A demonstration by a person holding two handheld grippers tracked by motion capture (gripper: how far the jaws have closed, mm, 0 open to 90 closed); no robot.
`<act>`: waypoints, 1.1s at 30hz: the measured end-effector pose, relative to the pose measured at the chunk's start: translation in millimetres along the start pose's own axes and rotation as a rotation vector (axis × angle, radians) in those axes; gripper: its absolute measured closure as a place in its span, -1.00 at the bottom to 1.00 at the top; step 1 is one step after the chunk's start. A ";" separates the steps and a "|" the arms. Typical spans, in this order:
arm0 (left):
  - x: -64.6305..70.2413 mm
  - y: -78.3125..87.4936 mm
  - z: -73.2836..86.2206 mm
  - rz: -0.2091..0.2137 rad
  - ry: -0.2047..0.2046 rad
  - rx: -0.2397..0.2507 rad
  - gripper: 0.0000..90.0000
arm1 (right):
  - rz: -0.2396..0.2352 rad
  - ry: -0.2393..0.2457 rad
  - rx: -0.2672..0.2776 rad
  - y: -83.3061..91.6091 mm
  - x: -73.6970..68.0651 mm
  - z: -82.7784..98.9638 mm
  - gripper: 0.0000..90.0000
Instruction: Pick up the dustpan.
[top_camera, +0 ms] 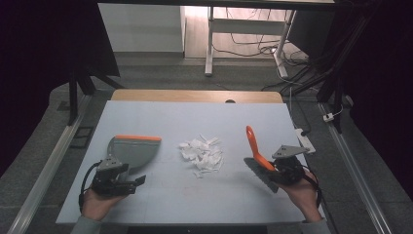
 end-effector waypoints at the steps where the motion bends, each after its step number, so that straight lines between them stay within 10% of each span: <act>1: 0.6 0.5 -0.5 -0.004 -0.002 0.000 -0.60 | 0.001 0.001 0.000 -0.2 0.1 0.0 0.55; 14: 4.6 9.4 -8.8 -0.034 0.005 -0.023 -0.59 | -0.003 -0.009 0.013 4.0 1.6 -2.0 0.55; 33: -1.5 14.6 -43.4 -0.132 0.120 -0.230 -0.60 | -0.017 -0.011 0.022 4.4 4.0 -3.3 0.56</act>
Point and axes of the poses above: each handheld gripper's, and its own axes: y roughly backward along the jaws, z roughly out of its underside, x roughly to its right, the point moved 1 cm from there along -y, roughly forward along the jaws, and after that the axes turned 12 degrees about -x, right-handed, at the moved point
